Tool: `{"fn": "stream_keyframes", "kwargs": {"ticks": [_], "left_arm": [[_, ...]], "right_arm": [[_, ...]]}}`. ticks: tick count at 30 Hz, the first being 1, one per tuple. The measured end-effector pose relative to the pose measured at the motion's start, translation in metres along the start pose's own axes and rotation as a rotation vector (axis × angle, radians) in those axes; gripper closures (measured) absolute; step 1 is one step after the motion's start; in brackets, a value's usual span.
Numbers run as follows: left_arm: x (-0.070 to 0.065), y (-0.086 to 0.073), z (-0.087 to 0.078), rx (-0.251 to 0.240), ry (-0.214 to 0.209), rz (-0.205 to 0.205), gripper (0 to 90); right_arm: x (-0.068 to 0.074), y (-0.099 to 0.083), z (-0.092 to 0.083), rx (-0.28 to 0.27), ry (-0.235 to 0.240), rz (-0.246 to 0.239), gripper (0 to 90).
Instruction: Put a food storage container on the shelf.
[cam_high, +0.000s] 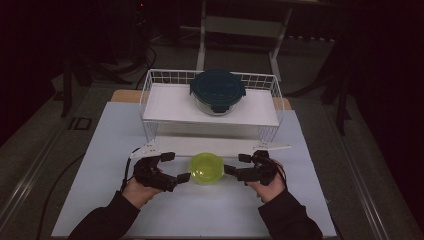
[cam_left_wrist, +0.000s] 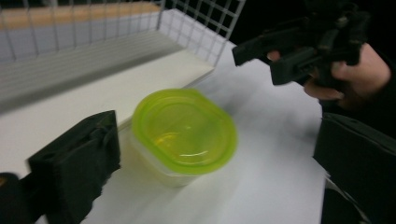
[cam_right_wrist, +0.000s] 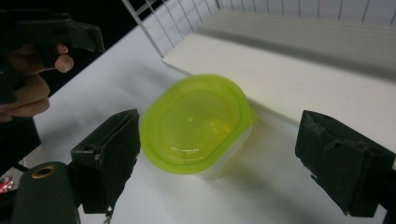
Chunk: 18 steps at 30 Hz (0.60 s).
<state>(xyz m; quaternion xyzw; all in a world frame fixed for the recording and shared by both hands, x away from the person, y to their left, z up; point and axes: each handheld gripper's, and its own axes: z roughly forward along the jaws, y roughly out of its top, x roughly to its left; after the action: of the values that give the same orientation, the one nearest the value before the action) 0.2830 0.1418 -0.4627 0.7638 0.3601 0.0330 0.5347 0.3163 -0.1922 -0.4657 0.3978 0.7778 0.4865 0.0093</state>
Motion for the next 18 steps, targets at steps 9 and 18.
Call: {"fn": "stream_keyframes", "kwargs": {"ticks": [9, 18], "left_arm": [[0.024, -0.003, 0.031, 0.102, 0.023, -0.174, 18.4], [0.039, -0.009, 0.049, 0.174, 0.038, -0.282, 38.1]], "right_arm": [[-0.007, -0.004, 0.025, 0.037, -0.022, 0.086, 31.6], [-0.011, -0.010, 0.038, 0.066, -0.043, 0.168, 48.4]]}}
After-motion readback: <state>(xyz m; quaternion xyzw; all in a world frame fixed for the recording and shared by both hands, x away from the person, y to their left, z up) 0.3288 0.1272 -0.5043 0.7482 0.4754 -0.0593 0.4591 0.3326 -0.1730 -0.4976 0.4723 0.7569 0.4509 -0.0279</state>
